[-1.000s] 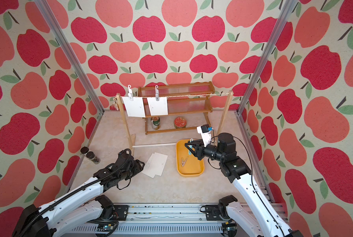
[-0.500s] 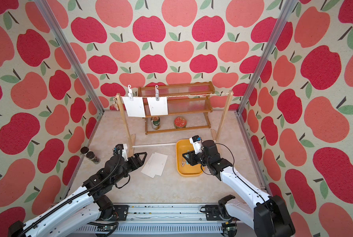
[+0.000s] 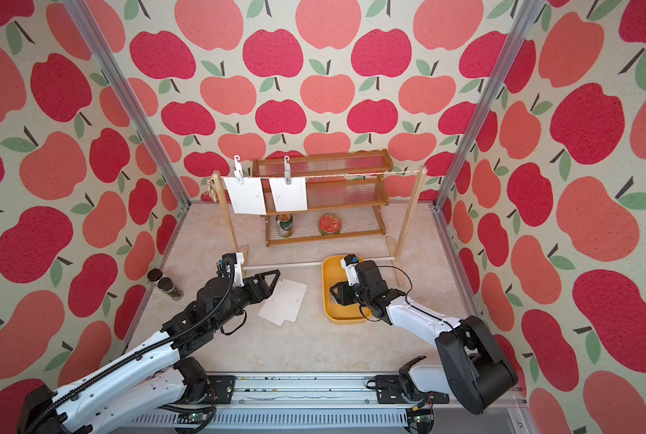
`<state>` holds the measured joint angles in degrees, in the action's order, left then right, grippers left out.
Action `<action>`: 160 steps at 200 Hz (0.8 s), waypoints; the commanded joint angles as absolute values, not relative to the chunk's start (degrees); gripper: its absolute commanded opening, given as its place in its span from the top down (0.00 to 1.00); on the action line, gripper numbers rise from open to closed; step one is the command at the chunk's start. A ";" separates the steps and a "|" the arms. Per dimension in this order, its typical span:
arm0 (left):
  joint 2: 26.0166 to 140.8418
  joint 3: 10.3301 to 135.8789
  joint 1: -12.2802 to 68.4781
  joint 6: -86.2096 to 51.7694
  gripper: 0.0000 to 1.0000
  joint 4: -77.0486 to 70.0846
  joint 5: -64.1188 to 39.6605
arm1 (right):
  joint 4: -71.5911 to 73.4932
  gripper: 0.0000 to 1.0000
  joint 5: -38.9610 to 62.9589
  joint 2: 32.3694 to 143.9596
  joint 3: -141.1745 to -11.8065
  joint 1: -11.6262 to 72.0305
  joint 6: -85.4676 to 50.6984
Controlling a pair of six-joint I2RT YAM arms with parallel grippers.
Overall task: Remove the postcards from the strings
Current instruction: Place the clamp in the storage box, then pinch the postcard on the clothesline.
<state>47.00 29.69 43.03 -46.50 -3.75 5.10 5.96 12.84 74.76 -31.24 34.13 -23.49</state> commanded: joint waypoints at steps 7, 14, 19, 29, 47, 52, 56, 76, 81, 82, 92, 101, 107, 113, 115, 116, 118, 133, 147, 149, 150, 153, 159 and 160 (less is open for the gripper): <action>48.69 32.72 43.26 -43.70 0.18 -6.50 4.66 | 3.60 0.50 10.47 71.02 -32.37 34.43 -22.29; 49.22 33.02 43.25 -43.39 0.18 -6.71 4.57 | 2.37 0.48 10.22 69.64 -32.80 34.48 -21.94; 49.66 33.16 43.24 -43.22 0.18 -6.94 4.44 | 1.46 0.47 10.11 68.53 -33.15 34.45 -21.71; 50.33 33.48 43.31 -42.90 0.18 -7.69 4.31 | -0.23 0.44 9.92 66.01 -33.69 34.45 -21.41; 51.44 33.66 43.24 -42.90 0.11 -9.22 4.72 | -2.92 0.35 10.06 61.40 -34.56 34.49 -21.14; 51.73 33.64 43.31 -42.98 0.09 -9.85 5.04 | -3.51 0.32 10.42 60.09 -34.76 34.48 -21.10; 51.98 33.55 43.26 -42.90 0.06 -10.53 5.26 | -4.06 0.29 10.78 59.16 -34.95 34.54 -21.02; 53.51 33.60 43.32 -41.09 0.04 -14.44 5.53 | -5.90 0.16 12.66 55.00 -35.68 34.48 -21.26; 54.08 33.86 43.27 -40.61 0.04 -15.12 5.59 | -6.15 0.14 13.37 54.01 -35.86 34.52 -21.37; 54.20 33.94 43.25 -40.52 0.04 -15.34 5.61 | -6.20 0.13 13.54 53.86 -35.86 34.49 -21.45; 55.49 34.57 43.29 -39.34 0.03 -17.16 5.56 | -7.21 0.05 14.77 52.00 -36.57 34.45 -21.70; 56.71 35.09 43.30 -38.89 0.01 -18.64 5.92 | -7.54 0.01 15.96 50.56 -37.03 34.47 -21.95; 57.62 35.44 43.19 -38.52 0.01 -19.90 6.11 | -7.56 0.01 16.98 49.66 -37.32 34.49 -22.10; 58.53 35.86 42.94 -38.33 0.01 -20.77 6.15 | -7.48 0.01 17.86 48.94 -37.60 34.46 -22.33; 58.86 36.04 42.79 -38.30 0.01 -21.10 6.04 | -7.43 0.01 18.17 48.67 -37.72 34.50 -22.46; 59.01 36.08 42.71 -38.27 0.01 -21.27 5.92 | -7.41 0.01 18.36 48.59 -37.80 34.48 -22.52; 59.40 36.22 42.52 -38.20 0.01 -21.62 5.57 | -7.34 0.01 18.70 48.36 -37.95 34.46 -22.51; 61.60 37.94 40.75 -38.33 0.01 -23.81 2.81 | -7.00 0.01 21.45 47.03 -38.76 34.45 -22.81; 64.40 39.44 39.59 -37.85 0.01 -26.78 1.34 | -6.87 0.01 23.32 46.28 -39.69 34.39 -23.43; 64.77 39.61 39.39 -37.74 0.01 -27.39 1.17 | -6.86 0.01 23.61 46.20 -39.83 34.39 -23.46; 64.95 39.67 39.29 -37.72 0.01 -27.72 1.02 | -6.81 0.01 23.76 46.08 -39.86 34.47 -23.46; 65.47 39.98 39.13 -37.51 0.01 -28.63 0.56 | -6.77 0.01 24.09 45.93 -40.07 34.45 -23.57; 66.50 40.65 38.71 -37.05 0.01 -30.37 -0.16 | -6.62 0.01 24.91 45.59 -40.43 34.43 -23.81; 66.69 40.76 38.65 -36.98 0.01 -30.61 -0.26 | -6.61 0.01 25.07 45.60 -40.47 34.44 -23.82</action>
